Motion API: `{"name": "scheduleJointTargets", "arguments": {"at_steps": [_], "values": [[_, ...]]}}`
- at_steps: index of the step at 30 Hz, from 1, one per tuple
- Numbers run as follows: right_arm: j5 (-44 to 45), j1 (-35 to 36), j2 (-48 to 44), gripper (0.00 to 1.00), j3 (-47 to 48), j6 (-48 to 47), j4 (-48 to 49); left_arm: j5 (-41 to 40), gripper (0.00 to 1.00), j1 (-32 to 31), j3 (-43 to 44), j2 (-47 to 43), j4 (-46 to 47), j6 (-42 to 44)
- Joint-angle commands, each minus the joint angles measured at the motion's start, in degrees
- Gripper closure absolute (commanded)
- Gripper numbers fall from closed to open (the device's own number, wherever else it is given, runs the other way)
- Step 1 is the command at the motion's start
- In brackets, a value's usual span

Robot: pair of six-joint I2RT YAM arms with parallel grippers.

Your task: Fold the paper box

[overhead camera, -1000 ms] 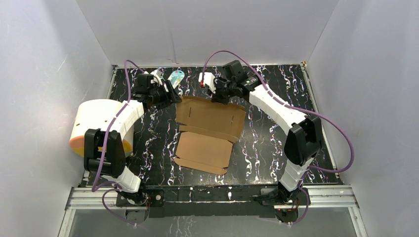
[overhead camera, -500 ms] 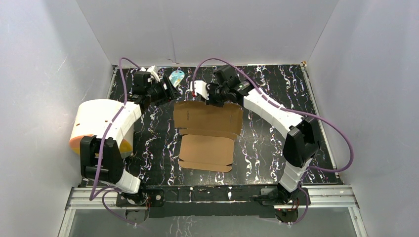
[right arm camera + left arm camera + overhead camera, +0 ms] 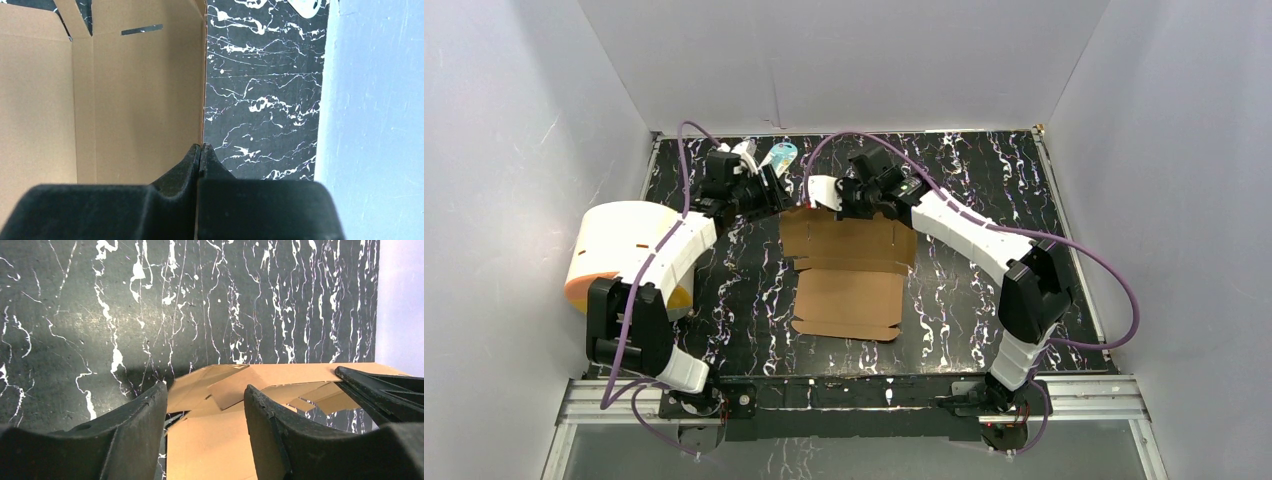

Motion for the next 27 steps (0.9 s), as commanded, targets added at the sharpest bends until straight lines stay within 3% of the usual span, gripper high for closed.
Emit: {"name": "scheduleJointTargets", "arguments": {"at_steps": [1,7,13,22,27], "values": [[4.2,1.8,-3.3,1.0,-1.5,-3.0,6.3,-2.6,0.46,-2.5,-0.4,-2.5,0.2,1.2],[10.6,4.5,-5.1,1.0,-7.2,-5.2,13.1,-4.2,0.55,-5.2,-2.5,-3.1,1.2,-0.6],[16.9,7.6,-8.1,1.0,-15.7,-7.9,22.8,-3.7,0.56,-6.1,-8.1,-5.9,7.5,-5.1],[20.4,10.4,-10.7,1.0,-24.4,-10.6,32.9,-3.5,0.51,-6.6,-15.5,-11.4,17.7,-10.2],[20.4,10.7,-11.3,1.0,-27.8,-10.6,32.9,-5.3,0.4,-6.7,-20.4,-18.1,18.4,-10.4]]}}
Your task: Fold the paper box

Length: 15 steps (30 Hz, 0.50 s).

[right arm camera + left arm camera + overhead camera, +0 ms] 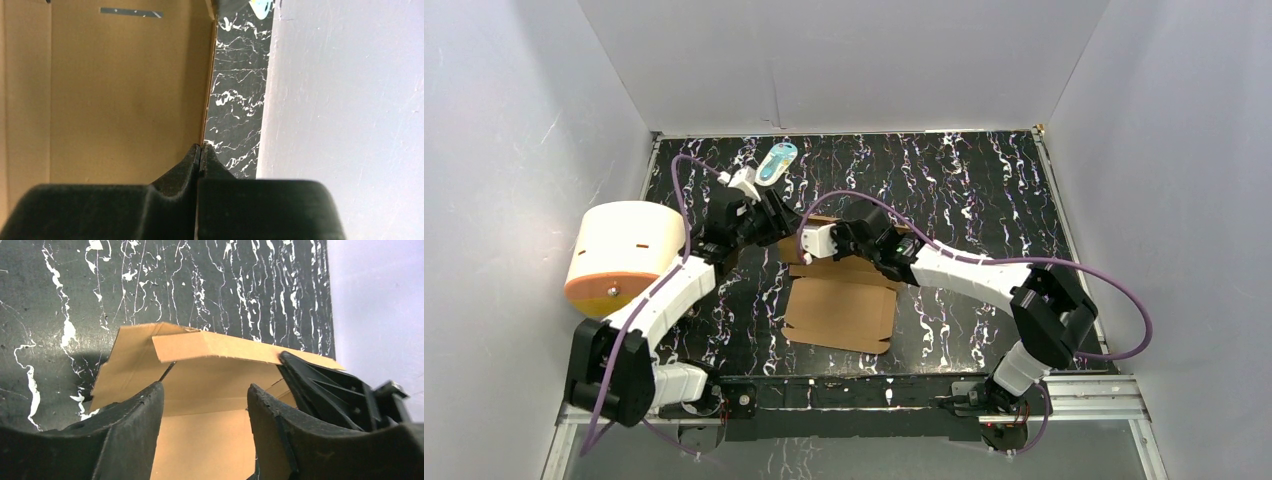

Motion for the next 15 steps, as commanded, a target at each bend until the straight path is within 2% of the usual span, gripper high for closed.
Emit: {"name": "scheduleJointTargets", "arguments": {"at_steps": [1,9,15], "values": [[0.9,0.4,-2.8,1.0,-2.2,-1.2,3.8,-2.8,0.37,-0.3,-3.6,-7.7,3.1,-1.2],[0.9,1.1,-4.4,1.0,-3.8,-1.2,3.8,-6.5,0.25,-0.3,-11.6,-13.6,2.0,-3.1],[0.9,1.2,-4.9,1.0,-6.5,-1.2,3.8,-5.7,0.24,-0.3,-17.9,-15.1,6.5,-6.7]]}}
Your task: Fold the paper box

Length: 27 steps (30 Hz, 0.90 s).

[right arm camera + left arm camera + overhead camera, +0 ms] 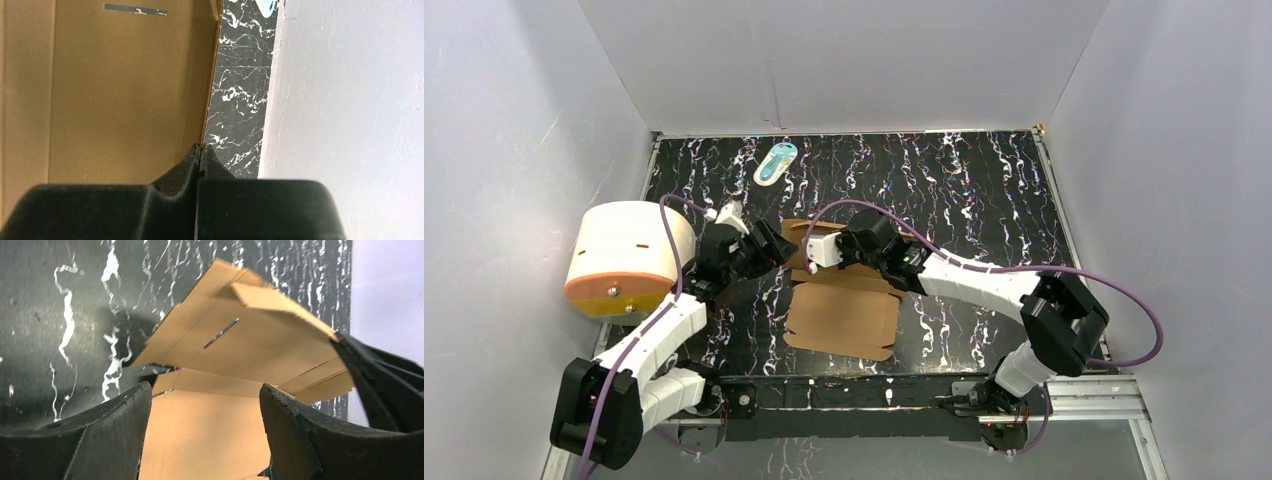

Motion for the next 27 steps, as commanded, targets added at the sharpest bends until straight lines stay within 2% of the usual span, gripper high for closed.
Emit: {"name": "scheduleJointTargets", "arguments": {"at_steps": [1,6,10,11,12,19,27], "values": [[0.4,0.3,-1.7,1.0,-1.8,-0.9,2.0,-0.7,0.25,-0.3,-3.2,-1.9,4.8,-2.4],[0.4,0.3,-1.5,1.0,-2.2,-0.9,2.0,1.1,0.34,-0.3,-5.8,0.1,7.9,-2.0],[0.4,0.3,-1.4,1.0,-2.6,-0.9,2.0,1.6,0.35,-0.2,-7.0,2.8,10.5,-2.3],[-2.0,0.3,-1.3,0.9,-2.8,1.8,11.3,1.7,0.35,-0.2,-7.2,3.7,11.2,-2.3],[-0.7,0.3,-1.2,1.0,-2.9,-6.8,15.2,1.9,0.35,-0.3,-7.3,4.6,11.8,-2.5],[-0.4,0.4,-1.2,1.0,-4.6,-10.9,20.8,2.3,0.36,-2.0,-8.8,10.6,17.2,-4.0],[-1.3,0.4,0.2,1.0,-4.5,-11.9,21.2,-3.8,0.38,-3.4,-8.3,15.2,23.7,-1.7]]}}
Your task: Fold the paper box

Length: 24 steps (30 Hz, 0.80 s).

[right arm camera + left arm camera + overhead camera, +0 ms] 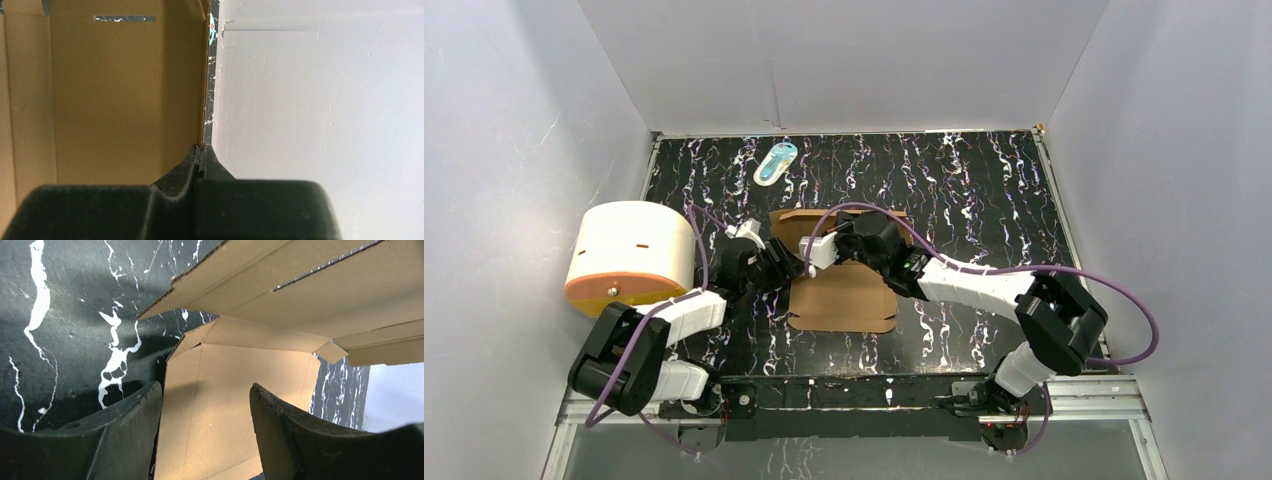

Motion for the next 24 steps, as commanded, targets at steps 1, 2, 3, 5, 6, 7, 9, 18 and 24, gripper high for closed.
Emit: {"name": "scheduleJointTargets", "arguments": {"at_steps": [1,2,3,5,6,7,9,18,24], "values": [[-0.5,0.1,0.5,1.0,-0.4,-2.1,5.2,-5.7,0.38,-0.3,-0.1,1.2,7.7,2.4],[-0.6,0.2,0.6,1.0,-0.5,-2.0,5.2,-6.6,0.38,-0.3,-0.4,1.9,9.0,3.2],[-0.7,0.2,0.5,1.0,-0.8,-1.9,5.4,-7.3,0.38,-0.3,-0.3,2.6,9.7,3.5],[-0.9,0.2,0.6,1.0,-1.2,-1.7,5.8,-8.6,0.38,-0.3,-0.2,3.6,10.6,4.6],[-1.1,0.2,0.7,1.0,-1.3,-1.6,5.8,-9.0,0.38,-0.3,-0.5,3.9,11.4,5.2],[-1.2,0.1,0.8,1.0,-1.4,-1.5,5.8,-9.1,0.38,-0.3,-0.8,4.0,12.6,5.8],[-1.5,0.1,0.9,1.0,-1.6,-1.3,5.8,-10.9,0.38,-0.3,-0.9,5.0,14.8,7.3],[-2.2,0.3,1.8,1.0,-2.8,-0.5,6.6,-6.0,0.43,-0.7,-0.2,10.7,20.4,7.8],[-1.7,0.9,1.8,1.0,-3.7,0.0,6.7,-5.1,0.56,-2.5,-1.2,10.7,23.2,8.0]]}}
